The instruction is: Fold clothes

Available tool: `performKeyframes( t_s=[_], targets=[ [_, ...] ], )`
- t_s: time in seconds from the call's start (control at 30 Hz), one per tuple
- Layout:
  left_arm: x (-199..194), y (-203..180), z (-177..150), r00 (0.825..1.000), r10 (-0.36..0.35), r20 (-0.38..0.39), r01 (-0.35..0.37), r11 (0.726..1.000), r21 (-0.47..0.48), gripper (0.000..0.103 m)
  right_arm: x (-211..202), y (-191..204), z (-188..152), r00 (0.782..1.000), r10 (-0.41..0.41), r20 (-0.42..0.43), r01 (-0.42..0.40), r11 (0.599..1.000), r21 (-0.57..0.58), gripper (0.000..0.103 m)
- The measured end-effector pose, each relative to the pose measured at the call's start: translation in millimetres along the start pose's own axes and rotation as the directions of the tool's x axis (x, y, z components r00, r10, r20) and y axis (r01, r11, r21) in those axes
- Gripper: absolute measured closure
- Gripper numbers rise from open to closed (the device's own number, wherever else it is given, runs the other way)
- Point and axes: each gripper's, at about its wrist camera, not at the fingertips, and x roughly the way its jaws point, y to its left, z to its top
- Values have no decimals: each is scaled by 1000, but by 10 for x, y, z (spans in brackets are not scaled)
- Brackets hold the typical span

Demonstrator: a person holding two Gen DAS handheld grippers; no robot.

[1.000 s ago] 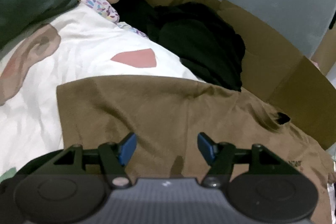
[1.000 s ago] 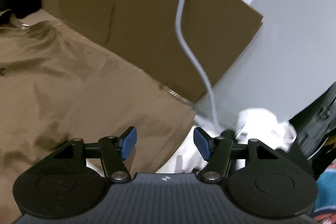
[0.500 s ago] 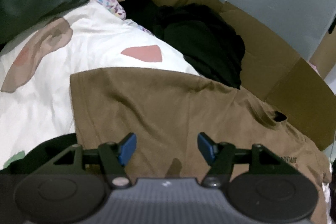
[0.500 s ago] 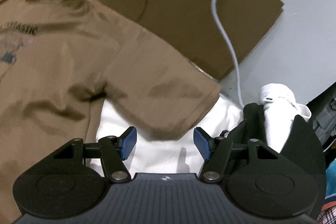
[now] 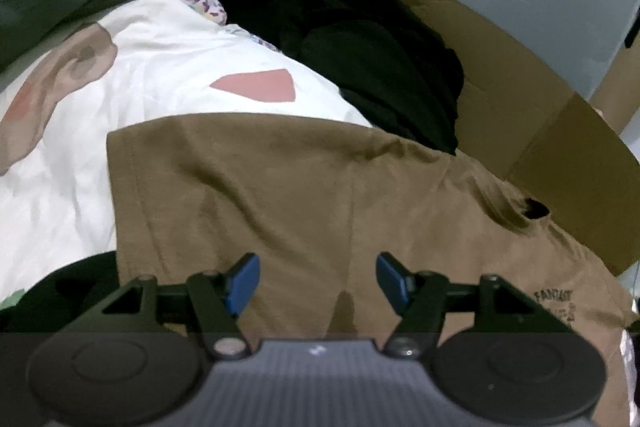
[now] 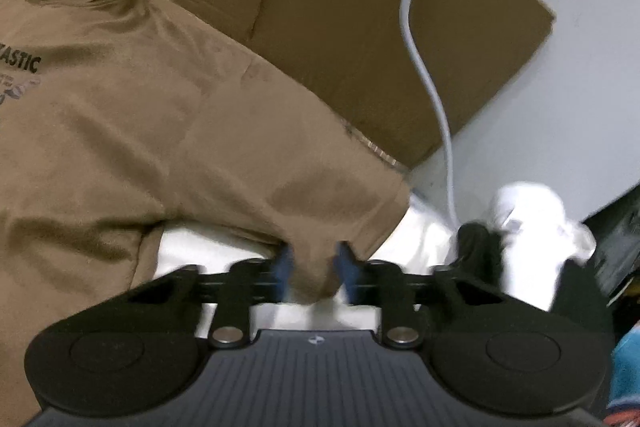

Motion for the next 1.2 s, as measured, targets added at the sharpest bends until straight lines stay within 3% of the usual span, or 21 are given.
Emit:
performKeyframes(
  t_s=[0.27,0.43,0.6,0.77,1.2],
  targets=[
    [-113,13,32,1000,-11,26,11,1000,-16,35,-299,-194,6,998,-59,28,59,998,17,86],
    [-203,27,9,999,-19,27,20,1000,-12,35,-477,-248,-121,998,-51,42,50,998,31,86],
    [-289,52,-34,999,-47,8,47,999,-18,36,-631,-236,-274,999,2,53,-5,998,67,84],
    [-427,-21,-199,996,-84,-7,84,996,-18,35,-805,-155,-393,995,78,56,-82,994,79,71],
    [-1232,-426,-698,981,-184,-60,186,982,27,35,-1309,-180,-622,970,217,111,-228,968,104,58]
  ],
)
